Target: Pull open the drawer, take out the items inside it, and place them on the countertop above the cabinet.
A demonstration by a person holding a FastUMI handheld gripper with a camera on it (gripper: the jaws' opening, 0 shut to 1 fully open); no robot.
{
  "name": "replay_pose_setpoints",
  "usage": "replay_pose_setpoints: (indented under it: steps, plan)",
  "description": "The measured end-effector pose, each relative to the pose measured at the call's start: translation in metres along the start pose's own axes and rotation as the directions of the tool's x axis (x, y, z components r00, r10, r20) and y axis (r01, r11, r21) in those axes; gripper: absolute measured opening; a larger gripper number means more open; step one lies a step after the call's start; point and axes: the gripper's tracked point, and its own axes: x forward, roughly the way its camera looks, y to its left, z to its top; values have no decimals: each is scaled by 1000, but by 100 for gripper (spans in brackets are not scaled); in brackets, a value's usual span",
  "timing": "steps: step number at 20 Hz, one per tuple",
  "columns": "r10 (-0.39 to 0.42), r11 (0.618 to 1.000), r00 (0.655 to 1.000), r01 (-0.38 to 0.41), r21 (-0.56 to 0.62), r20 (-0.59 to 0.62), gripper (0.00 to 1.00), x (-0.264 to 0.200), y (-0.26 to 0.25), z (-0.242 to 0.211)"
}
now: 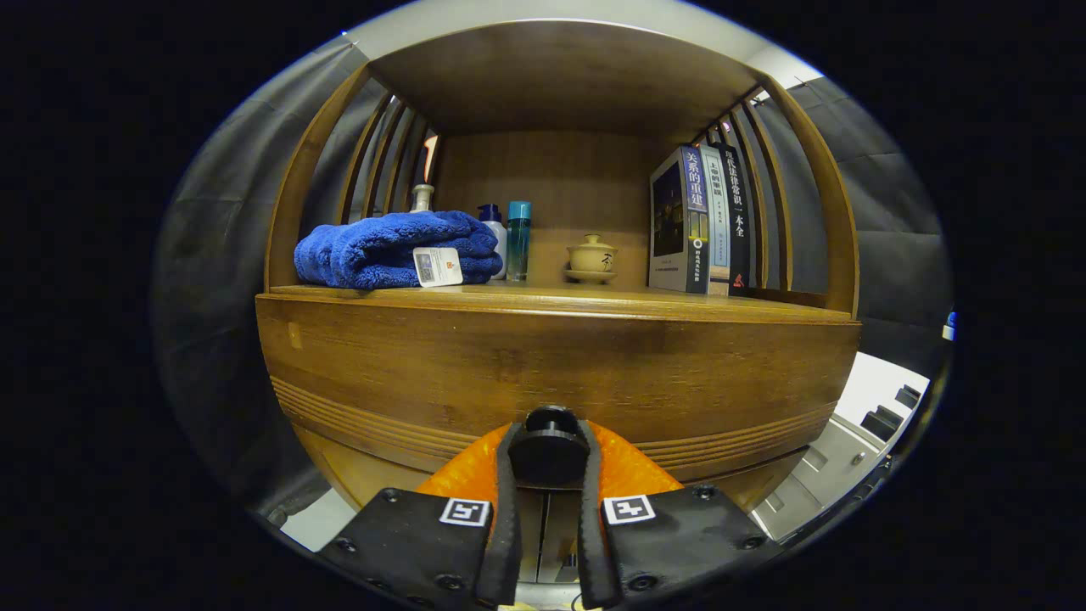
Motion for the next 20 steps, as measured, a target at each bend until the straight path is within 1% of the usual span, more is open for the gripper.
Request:
replay_pose_setpoints:
  steps: [20]
  plan:
    - [-50, 995, 994, 42, -86, -92, 35, -110, 7, -16]
